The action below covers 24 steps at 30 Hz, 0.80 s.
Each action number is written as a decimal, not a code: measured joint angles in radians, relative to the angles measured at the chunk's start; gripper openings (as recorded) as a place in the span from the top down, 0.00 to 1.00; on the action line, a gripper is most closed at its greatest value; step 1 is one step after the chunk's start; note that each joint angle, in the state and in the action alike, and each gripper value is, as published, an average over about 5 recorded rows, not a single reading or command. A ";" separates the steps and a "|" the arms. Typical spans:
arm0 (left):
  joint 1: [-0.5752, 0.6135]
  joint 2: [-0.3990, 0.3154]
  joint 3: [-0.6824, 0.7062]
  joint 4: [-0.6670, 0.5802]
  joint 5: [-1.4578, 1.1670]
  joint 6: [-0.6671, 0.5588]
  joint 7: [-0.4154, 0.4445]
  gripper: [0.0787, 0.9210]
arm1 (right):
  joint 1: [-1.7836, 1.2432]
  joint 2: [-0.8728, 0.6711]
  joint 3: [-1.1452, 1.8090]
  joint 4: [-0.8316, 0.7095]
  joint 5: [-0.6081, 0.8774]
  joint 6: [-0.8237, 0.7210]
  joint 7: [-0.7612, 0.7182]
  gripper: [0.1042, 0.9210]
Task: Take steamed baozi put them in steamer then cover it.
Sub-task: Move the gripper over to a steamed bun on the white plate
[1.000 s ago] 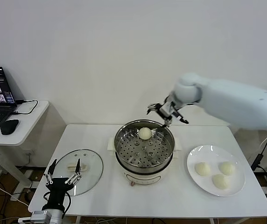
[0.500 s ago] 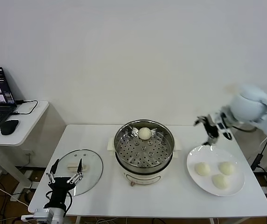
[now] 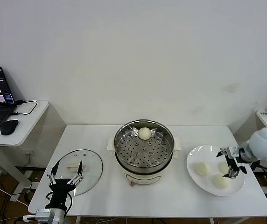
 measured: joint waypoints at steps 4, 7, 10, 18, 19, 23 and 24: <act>0.004 -0.001 -0.004 0.000 0.001 0.000 0.000 0.12 | -0.055 0.031 0.044 -0.023 -0.018 -0.004 0.013 0.12; 0.006 -0.005 -0.005 -0.001 0.002 0.000 0.000 0.12 | -0.082 0.057 0.066 -0.044 -0.030 -0.007 0.021 0.12; 0.006 -0.008 -0.004 -0.002 0.004 0.000 0.000 0.12 | -0.106 0.085 0.084 -0.070 -0.044 -0.006 0.029 0.12; 0.008 -0.010 -0.006 0.000 0.005 -0.002 -0.001 0.12 | -0.149 0.155 0.129 -0.145 -0.079 -0.005 0.047 0.12; 0.008 -0.010 -0.006 0.000 0.005 -0.002 -0.001 0.12 | -0.151 0.163 0.133 -0.154 -0.081 -0.005 0.048 0.12; 0.008 -0.011 -0.005 0.001 0.006 -0.002 -0.001 0.12 | -0.161 0.190 0.143 -0.180 -0.085 -0.007 0.049 0.15; 0.008 -0.012 -0.004 0.001 0.007 -0.002 -0.001 0.12 | -0.163 0.195 0.144 -0.185 -0.085 -0.007 0.048 0.16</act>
